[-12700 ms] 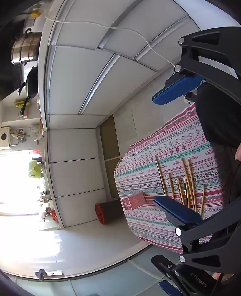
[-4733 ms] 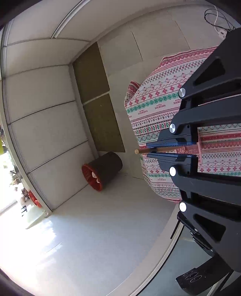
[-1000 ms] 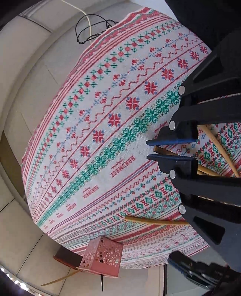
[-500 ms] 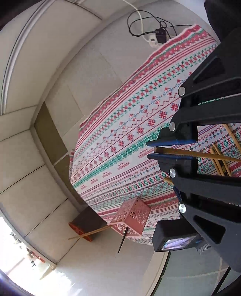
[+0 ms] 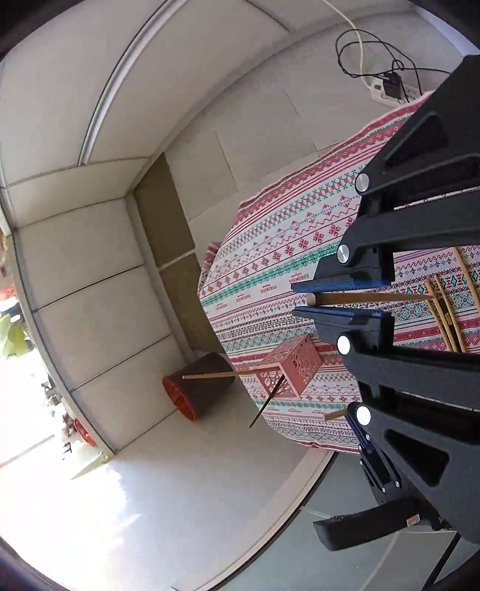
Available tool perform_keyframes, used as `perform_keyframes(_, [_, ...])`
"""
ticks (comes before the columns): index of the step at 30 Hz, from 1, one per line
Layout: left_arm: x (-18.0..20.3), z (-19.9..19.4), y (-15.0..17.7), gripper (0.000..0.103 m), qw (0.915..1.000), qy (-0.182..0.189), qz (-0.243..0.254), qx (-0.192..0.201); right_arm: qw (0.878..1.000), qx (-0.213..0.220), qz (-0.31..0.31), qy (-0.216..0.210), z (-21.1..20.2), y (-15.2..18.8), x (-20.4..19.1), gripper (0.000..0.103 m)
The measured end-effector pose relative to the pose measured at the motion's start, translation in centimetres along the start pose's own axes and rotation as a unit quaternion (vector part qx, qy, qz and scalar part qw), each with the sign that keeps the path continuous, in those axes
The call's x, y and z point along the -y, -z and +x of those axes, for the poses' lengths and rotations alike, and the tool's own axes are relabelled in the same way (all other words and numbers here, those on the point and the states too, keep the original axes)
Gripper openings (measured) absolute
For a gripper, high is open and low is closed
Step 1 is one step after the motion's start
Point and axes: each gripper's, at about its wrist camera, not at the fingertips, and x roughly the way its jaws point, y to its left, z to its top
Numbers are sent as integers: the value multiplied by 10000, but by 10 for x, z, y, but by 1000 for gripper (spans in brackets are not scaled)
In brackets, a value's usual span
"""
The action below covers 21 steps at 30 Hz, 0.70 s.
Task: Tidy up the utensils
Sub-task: 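Lift both held chopsticks over the pink basket and open both tools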
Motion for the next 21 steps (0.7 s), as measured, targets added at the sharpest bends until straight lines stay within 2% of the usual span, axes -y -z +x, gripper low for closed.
perform_keyframes(6, [0, -50, -23, 7, 9977, -3, -234, 642, 9993, 255, -169, -218, -24, -26, -13, 8])
perform_keyframes(10, [-2, -80, -56, 7, 9939, 146, -371, 1032, 9988, 286, -133, -368, -28, -53, -20, 8])
perform_keyframes(17, [-2, -112, -119, 7, 9829, -366, -373, 1764, 9959, 510, -87, -742, -32, -110, -44, 8])
perform_keyframes(21, [-17, -97, -145, 7, 9787, -578, -515, 1900, 9939, 658, -202, -856, -27, -131, -60, 8])
